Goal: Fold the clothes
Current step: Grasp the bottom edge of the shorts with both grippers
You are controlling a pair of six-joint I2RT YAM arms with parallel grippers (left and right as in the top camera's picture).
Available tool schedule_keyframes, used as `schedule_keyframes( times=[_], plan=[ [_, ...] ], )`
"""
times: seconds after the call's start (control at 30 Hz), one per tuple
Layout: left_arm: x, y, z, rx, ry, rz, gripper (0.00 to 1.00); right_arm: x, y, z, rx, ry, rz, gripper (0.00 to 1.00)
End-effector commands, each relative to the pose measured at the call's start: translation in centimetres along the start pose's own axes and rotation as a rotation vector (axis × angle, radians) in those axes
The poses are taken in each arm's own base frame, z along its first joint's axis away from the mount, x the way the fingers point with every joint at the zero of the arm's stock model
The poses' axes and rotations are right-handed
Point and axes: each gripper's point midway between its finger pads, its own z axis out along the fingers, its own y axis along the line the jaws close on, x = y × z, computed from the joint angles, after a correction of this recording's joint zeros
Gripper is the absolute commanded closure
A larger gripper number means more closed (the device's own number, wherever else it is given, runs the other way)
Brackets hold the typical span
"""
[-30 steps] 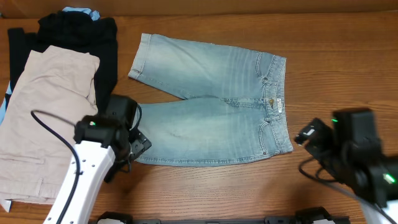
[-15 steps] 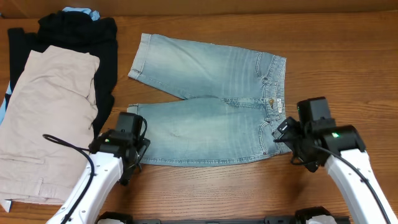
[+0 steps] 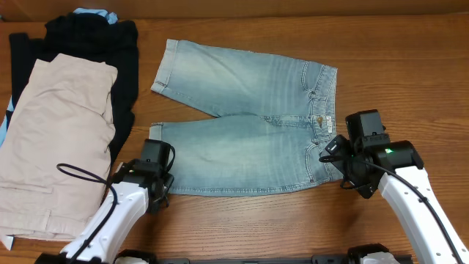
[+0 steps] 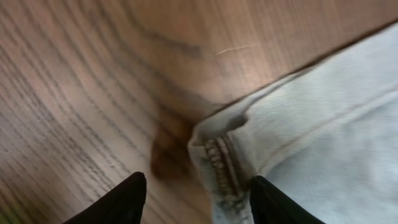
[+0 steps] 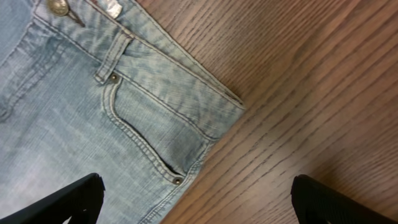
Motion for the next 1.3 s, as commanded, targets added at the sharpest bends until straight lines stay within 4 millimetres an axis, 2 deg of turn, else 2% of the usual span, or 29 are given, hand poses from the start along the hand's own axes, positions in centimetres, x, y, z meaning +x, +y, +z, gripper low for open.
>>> schedule_keyframes(
  times=[0.0,0.3,0.8,1.1,1.2,1.27],
  plan=[
    [0.1,1.2,1.3,-0.057,-0.006,-0.004,0.44,-0.2,-0.2,0.4,0.020,-0.007,0.002,0.00],
    [0.2,0.9,3.4,-0.096,-0.013,0.004,0.50,0.1,-0.4,1.4,0.058,0.027,-0.002,0.00],
    [0.6,0.9,3.5,-0.093,0.010,0.026,0.50,0.5,-0.7,1.4,0.066,0.046,-0.003,0.00],
    [0.8,0.8,3.4,-0.087,0.026,0.049,0.88,1.0,-0.9,1.3,0.072,0.070,-0.003,0.00],
    [1.0,0.7,3.4,-0.083,0.035,0.056,0.96,1.1,-0.8,1.3,0.066,0.079,-0.003,0.00],
    [1.0,0.6,3.4,-0.081,0.036,0.073,0.96,1.2,-0.8,1.3,0.066,0.080,-0.003,0.00]
  ],
)
